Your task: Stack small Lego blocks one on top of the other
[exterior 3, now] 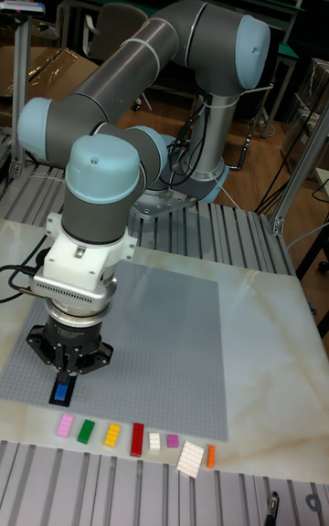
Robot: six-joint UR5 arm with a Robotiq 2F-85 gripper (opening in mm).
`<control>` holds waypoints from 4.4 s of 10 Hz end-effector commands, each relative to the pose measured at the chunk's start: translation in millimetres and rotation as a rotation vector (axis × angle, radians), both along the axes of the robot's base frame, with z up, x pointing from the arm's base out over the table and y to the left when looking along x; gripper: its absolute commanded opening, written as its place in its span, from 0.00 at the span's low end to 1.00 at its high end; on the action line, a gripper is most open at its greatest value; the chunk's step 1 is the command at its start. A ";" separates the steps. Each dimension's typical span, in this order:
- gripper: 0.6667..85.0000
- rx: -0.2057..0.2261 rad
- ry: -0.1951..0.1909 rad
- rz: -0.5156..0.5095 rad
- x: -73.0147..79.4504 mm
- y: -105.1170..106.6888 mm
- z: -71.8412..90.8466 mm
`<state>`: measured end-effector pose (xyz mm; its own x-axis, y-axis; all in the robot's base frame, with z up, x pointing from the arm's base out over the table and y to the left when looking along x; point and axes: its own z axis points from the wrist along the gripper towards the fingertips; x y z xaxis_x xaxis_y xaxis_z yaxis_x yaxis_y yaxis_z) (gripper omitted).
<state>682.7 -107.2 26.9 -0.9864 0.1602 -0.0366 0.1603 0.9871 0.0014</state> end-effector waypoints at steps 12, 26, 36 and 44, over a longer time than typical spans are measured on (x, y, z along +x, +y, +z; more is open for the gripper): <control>0.00 0.019 -0.101 0.006 23.0 4.0 -11.8; 0.00 0.021 -0.018 -0.002 -7.0 6.9 -6.3; 0.00 0.048 -0.063 0.028 -4.8 5.4 -15.0; 0.00 -0.020 0.039 0.025 -19.4 -10.3 6.6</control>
